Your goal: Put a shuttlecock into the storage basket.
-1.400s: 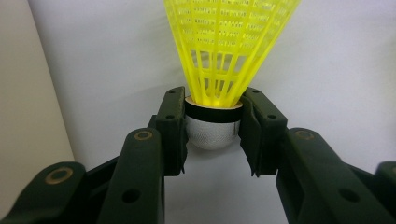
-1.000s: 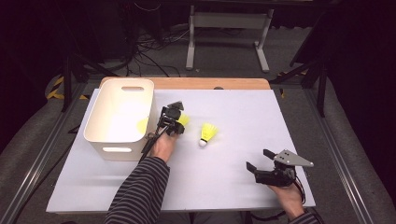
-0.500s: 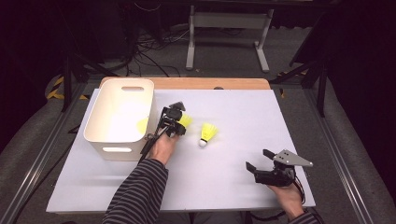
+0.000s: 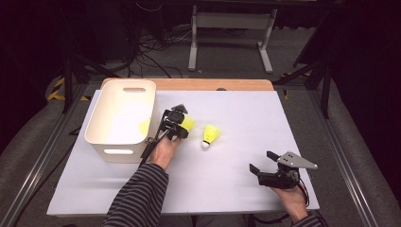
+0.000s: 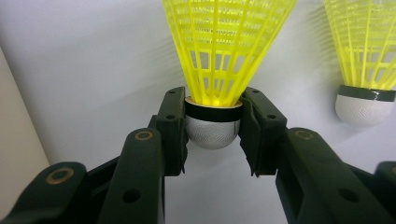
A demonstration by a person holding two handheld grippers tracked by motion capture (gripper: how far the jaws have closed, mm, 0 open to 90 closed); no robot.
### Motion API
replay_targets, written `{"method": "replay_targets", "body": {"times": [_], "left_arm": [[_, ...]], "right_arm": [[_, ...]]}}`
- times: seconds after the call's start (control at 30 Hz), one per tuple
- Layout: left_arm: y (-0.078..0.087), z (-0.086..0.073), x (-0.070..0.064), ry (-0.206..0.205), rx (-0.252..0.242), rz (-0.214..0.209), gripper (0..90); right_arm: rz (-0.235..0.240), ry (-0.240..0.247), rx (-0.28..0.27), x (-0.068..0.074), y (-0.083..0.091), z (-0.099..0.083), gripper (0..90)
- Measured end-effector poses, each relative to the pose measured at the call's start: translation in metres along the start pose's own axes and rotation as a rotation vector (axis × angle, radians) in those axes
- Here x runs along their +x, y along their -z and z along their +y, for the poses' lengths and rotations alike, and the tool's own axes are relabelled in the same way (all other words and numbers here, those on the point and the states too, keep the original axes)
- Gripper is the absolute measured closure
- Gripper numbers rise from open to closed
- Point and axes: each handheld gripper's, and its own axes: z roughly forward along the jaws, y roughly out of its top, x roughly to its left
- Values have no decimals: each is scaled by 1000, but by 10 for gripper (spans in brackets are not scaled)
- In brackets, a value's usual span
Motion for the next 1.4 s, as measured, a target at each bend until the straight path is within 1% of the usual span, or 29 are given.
{"method": "replay_targets", "body": {"times": [0.17, 0.23, 0.27, 0.47, 0.63, 0.7, 0.87, 0.93, 1.1, 1.13, 1.3, 1.33, 1.4], "left_arm": [[4, -2, -1, -8, -3, -7, 642], [4, -2, 0, -4, 0, -26, 642], [5, -2, -1, -2, 0, -27, 642], [7, -3, -4, -20, -7, -32, 642], [14, -5, -7, -25, -18, -45, 642], [15, -6, -8, -35, -22, -50, 642], [18, -7, -10, -40, -17, -50, 642], [20, -8, -11, -53, -23, -44, 642], [24, -10, -15, -65, -29, -61, 642], [24, -10, -16, -74, -32, -62, 642], [28, -12, -18, -80, -32, -67, 642], [28, -12, -17, -88, -34, -66, 642], [30, -13, -18, -84, -35, -67, 642]], "right_arm": [[1, 1, 0, 0, 0, 0, 131], [0, 1, 2, 0, 0, 0, 131], [0, 1, 2, 0, 0, 0, 131], [-2, -2, 0, 0, 1, 0, 131], [0, 0, -1, 0, 1, 0, 131], [1, -3, -5, 0, 1, 0, 131], [2, 0, 0, 0, 1, 0, 131], [2, -1, 0, 0, 1, 0, 131], [2, 1, -2, 0, 1, 0, 131], [2, 1, -1, 0, 1, 0, 131], [4, 3, -1, 0, 0, 0, 131], [4, 3, -1, 0, 0, 0, 131], [4, 3, -1, 0, 0, 0, 131]]}}
